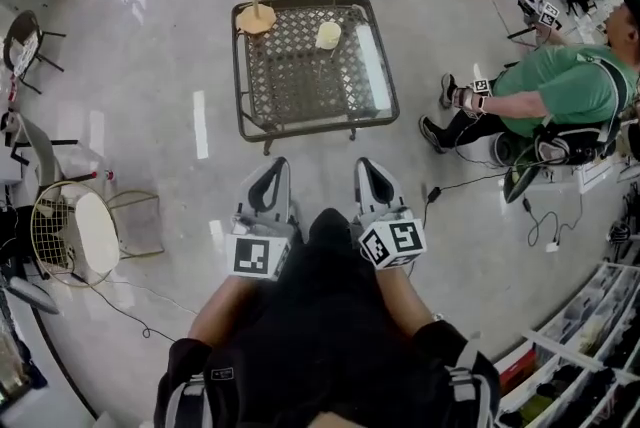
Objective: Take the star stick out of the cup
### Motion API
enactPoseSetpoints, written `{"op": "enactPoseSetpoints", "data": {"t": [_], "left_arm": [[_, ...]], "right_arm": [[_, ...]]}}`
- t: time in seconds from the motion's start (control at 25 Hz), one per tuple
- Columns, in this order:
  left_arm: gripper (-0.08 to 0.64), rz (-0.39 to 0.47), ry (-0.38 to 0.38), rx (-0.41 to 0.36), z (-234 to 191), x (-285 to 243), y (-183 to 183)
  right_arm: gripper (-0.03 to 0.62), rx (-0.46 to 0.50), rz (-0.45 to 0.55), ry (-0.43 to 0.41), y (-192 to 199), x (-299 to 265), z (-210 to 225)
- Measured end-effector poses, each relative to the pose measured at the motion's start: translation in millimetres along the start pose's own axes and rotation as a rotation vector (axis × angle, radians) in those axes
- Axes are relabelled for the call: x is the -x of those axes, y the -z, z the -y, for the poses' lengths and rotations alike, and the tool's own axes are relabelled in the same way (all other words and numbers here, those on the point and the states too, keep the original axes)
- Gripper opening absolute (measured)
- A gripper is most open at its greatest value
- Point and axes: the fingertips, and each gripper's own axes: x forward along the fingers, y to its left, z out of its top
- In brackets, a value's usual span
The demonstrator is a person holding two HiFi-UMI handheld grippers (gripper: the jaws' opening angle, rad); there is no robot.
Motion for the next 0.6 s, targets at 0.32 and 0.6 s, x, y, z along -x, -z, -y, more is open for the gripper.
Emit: {"op": "enactPoseSetpoints", "data": {"t": [0.32, 0.6], "left_arm": [[0.011, -0.036, -0.013, 0.026, -33, -57, 13], [0.011, -0.066, -0.032, 0.046, -69, -142, 26]], "right_arm": [[0.009, 0.058, -0.081, -0.007, 8, -87, 34], [0.009, 0.157, -0.170, -0.008, 13, -183, 87]]}}
